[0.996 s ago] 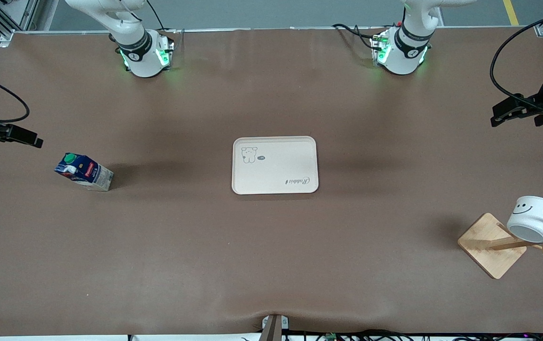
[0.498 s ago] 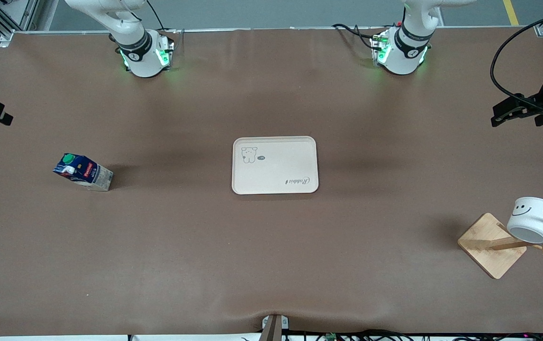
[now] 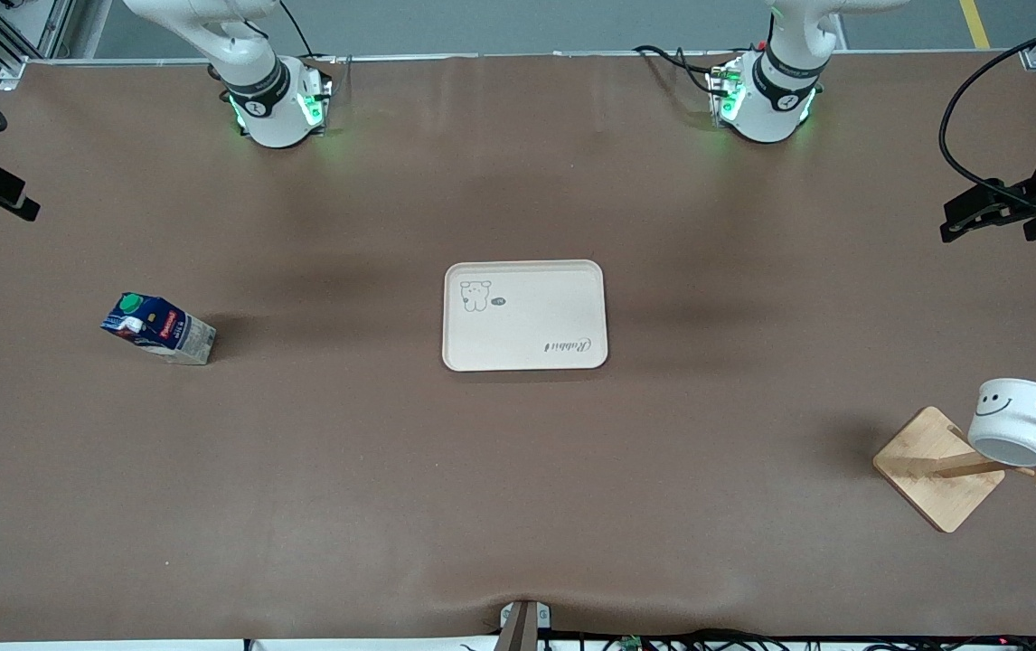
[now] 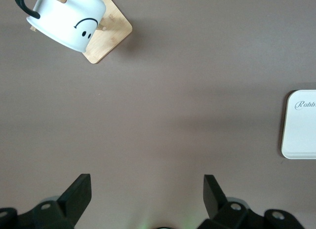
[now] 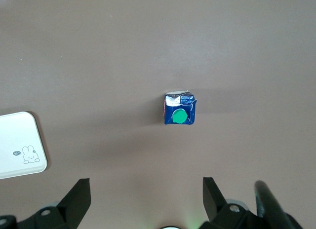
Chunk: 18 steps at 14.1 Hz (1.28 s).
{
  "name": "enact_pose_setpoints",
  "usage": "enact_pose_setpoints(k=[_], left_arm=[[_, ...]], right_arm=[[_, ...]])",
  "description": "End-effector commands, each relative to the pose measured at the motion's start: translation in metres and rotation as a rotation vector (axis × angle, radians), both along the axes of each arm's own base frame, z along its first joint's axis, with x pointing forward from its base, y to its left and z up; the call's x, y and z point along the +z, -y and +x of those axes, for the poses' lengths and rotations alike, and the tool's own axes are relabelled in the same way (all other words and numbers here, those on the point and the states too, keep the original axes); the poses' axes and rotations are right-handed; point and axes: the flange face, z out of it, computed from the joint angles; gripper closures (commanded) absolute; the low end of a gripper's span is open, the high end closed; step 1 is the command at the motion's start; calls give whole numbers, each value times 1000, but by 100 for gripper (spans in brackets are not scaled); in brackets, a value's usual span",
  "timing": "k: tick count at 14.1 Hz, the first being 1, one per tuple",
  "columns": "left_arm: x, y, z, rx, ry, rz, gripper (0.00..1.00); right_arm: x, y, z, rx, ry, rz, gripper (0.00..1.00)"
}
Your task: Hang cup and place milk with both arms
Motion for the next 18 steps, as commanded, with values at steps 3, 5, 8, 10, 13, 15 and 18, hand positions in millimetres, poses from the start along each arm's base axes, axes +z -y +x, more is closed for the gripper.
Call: enact_pose_setpoints(k=[3,5,8,10,13,15,18], left_arm=[[6,3,-1,-2,8,2,0],[5,3,-1,-4,7,2,0],[4,2,0,-1,5,2,0],[4,1,0,1,5,2,0],[4,-1,0,1,5,2,0],[4,0,-1,1,3,2,0],[5,-1,-1,2,5,2,0]], right_arm=[[25,-1,-5,9,61,-23,0],[24,1,-4,5,59,-22,0],[24,3,-4,3,62,-26,0],[24,3,-4,0,62,-24,0],[23,4,-4,-2,59,-24,0],[23,5,-4,-3,59,-25,0],[23,7,-4,-6,60,-27,0]])
